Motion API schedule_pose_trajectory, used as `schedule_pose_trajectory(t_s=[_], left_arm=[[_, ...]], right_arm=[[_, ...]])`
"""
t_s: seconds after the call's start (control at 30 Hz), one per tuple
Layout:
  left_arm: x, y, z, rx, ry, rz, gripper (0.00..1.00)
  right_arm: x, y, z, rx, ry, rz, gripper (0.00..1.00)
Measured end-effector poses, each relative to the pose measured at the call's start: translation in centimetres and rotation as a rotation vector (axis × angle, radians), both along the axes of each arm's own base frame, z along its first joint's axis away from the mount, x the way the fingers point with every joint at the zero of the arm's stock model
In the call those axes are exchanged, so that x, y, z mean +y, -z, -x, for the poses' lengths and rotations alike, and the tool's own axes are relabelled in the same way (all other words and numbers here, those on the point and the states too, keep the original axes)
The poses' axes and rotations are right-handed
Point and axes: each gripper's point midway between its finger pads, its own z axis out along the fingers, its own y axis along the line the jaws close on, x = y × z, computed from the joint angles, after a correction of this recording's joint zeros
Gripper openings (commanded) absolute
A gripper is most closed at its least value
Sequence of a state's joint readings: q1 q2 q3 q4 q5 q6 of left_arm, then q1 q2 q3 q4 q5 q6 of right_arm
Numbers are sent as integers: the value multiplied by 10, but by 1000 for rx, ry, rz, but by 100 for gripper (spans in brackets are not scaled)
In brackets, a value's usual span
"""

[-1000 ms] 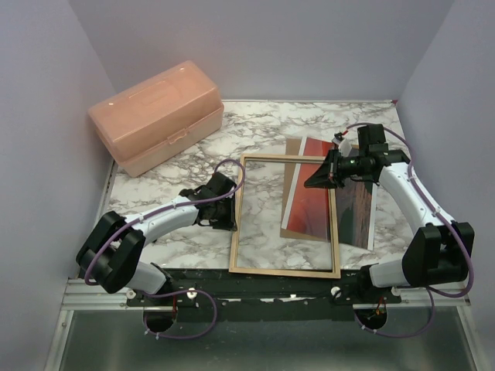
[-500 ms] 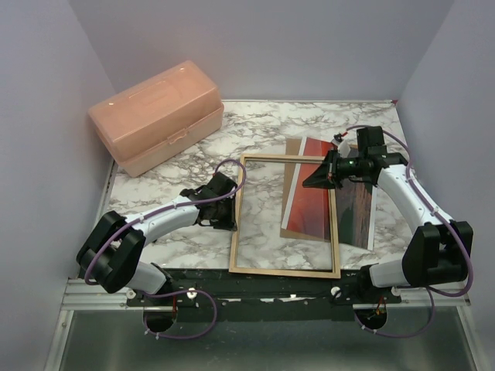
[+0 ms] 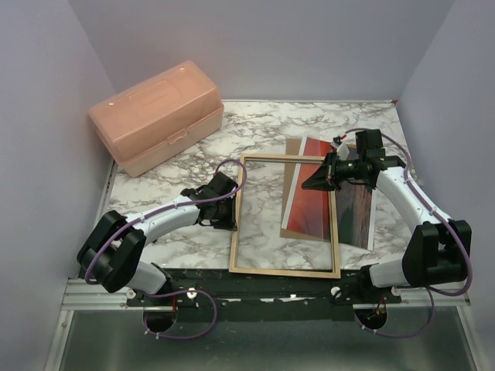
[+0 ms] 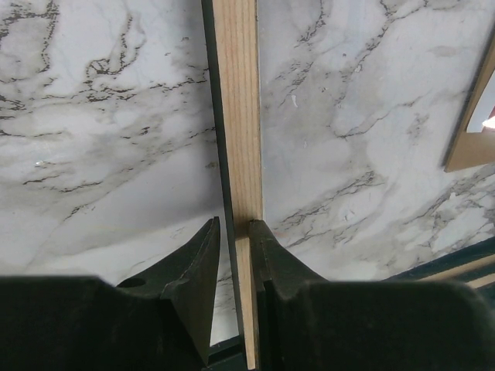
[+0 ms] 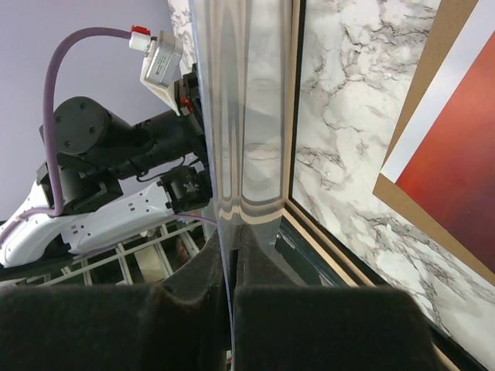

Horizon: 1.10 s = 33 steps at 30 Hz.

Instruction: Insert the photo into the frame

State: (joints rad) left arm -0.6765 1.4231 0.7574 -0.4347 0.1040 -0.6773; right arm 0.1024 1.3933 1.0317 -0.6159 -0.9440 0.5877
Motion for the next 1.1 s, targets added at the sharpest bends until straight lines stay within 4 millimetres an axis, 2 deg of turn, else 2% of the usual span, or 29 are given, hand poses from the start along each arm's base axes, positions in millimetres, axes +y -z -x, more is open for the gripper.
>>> schedule_pose_trajectory(t_s=[1.1], left_arm=[[-1,1,0,0,3,-9,22]], right_arm=[[0,14,1,10,4,-24,0]])
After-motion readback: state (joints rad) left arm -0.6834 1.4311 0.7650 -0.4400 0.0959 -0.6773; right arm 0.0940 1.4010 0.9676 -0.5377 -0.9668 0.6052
